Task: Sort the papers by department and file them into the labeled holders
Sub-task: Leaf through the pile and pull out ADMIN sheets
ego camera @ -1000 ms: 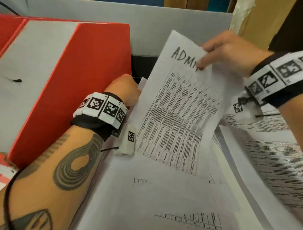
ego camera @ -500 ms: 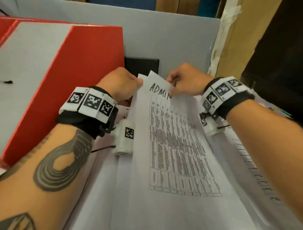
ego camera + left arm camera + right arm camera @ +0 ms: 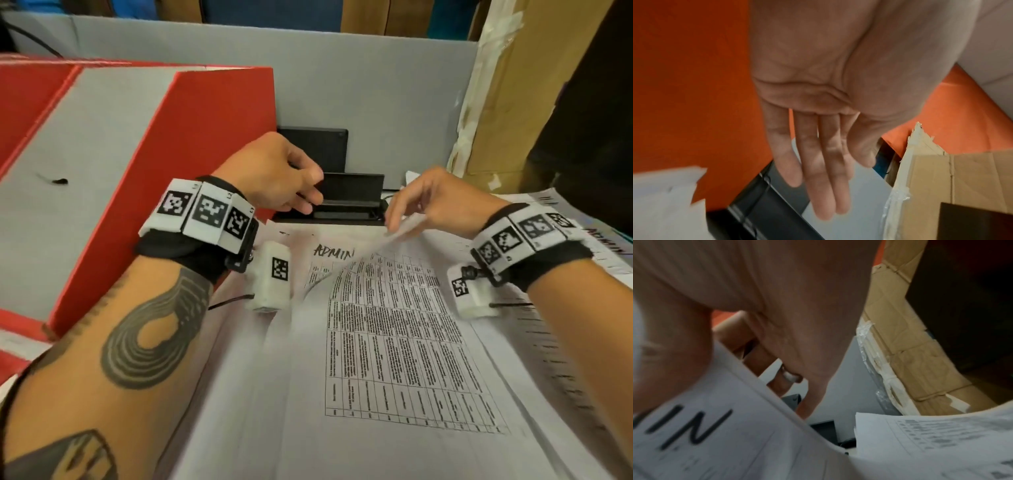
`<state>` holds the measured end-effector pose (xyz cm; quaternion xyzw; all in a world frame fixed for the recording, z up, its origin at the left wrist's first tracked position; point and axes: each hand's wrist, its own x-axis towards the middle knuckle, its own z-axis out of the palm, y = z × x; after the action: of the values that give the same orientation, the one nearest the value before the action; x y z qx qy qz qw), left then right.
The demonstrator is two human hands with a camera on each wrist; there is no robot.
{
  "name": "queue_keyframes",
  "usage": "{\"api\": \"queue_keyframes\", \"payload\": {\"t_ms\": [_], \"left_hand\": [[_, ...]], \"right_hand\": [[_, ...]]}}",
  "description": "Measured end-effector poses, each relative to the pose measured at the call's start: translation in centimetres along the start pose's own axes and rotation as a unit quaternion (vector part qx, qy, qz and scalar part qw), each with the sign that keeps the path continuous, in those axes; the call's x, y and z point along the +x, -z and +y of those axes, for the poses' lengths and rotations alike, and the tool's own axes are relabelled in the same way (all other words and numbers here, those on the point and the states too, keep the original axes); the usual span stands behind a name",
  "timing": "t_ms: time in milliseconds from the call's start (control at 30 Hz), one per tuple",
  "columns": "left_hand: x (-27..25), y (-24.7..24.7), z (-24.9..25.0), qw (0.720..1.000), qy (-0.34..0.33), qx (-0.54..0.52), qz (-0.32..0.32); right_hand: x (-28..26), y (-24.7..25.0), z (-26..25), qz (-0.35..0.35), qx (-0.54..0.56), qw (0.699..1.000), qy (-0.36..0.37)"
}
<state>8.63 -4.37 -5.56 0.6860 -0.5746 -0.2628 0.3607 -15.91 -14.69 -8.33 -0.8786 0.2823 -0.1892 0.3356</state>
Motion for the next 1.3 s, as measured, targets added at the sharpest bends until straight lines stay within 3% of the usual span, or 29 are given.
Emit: {"api": "queue_keyframes", "payload": {"t_ms": [100, 167, 267, 400, 533, 600, 700, 800, 833, 900, 1000, 1100, 1133, 1200, 1233, 1300], "left_hand": [[1.7, -1.2, 0.2, 0.978, 0.011, 0.205, -0.035], [3.0, -2.9, -0.5, 0.932, 0.023, 0.349, -0.098], [4.0, -5.2, -1.7, 0.884, 0.038, 0.438, -0.159], [4.5, -5.7, -2.0, 0.897, 0.027, 0.423, -0.126], [4.4, -4.9, -2.4, 0.892, 0.024, 0.44, -0.098], [4.6, -4.2, -2.6, 0.905, 0.003, 0.421, -0.067], [4.5, -2.7, -1.3, 0.897, -0.019, 0.438, -0.051], [3.9, -1.1, 1.0, 0.901, -0.069, 0.427, -0.039], [3.5, -0.6, 1.8, 0.919, -0.079, 0.383, -0.051], [2.6, 0.2, 3.3, 0.955, -0.071, 0.255, -0.134], [1.4, 1.1, 4.3, 0.96, -0.059, 0.117, -0.249], [1.9, 1.4, 3.2, 0.976, -0.011, 0.015, -0.216], [2.2, 1.3, 2.6, 0.98, 0.005, 0.024, -0.198], [3.4, 0.4, 1.3, 0.972, 0.01, 0.147, -0.184], [4.0, -0.2, 0.6, 0.953, 0.007, 0.235, -0.19], [4.6, -1.9, -0.6, 0.889, 0.014, 0.4, -0.221]], "right_hand": [[-0.8, 0.7, 0.2, -0.028, 0.04, 0.999, 0.021], [-1.0, 0.5, 0.1, -0.028, 0.031, 0.999, 0.033], [-1.1, 0.0, 0.0, -0.016, 0.02, 0.999, 0.028], [-1.2, 0.0, 0.2, -0.008, 0.034, 0.999, -0.002], [-1.2, 0.2, -0.9, 0.001, -0.003, 1.0, -0.006], [-1.4, 0.5, -2.1, 0.042, -0.016, 0.999, -0.004], [-1.4, 1.2, -3.9, 0.098, -0.069, 0.993, 0.007], [-0.6, 0.6, -4.4, 0.049, -0.164, 0.985, -0.005], [-0.2, -0.2, -3.9, 0.025, -0.206, 0.978, -0.011], [0.4, -1.8, -2.8, -0.003, -0.275, 0.961, -0.006], [0.2, -2.1, -1.9, 0.015, -0.238, 0.971, -0.002], [-1.0, -0.4, -1.5, 0.028, -0.157, 0.987, -0.015], [-1.4, 0.2, -1.3, 0.027, -0.141, 0.99, -0.01], [-1.9, 0.7, -1.1, 0.015, -0.123, 0.992, 0.003], [-2.1, 0.7, -0.9, -0.005, -0.112, 0.994, 0.006], [-2.6, 0.6, -0.9, -0.052, -0.105, 0.993, 0.024]]}}
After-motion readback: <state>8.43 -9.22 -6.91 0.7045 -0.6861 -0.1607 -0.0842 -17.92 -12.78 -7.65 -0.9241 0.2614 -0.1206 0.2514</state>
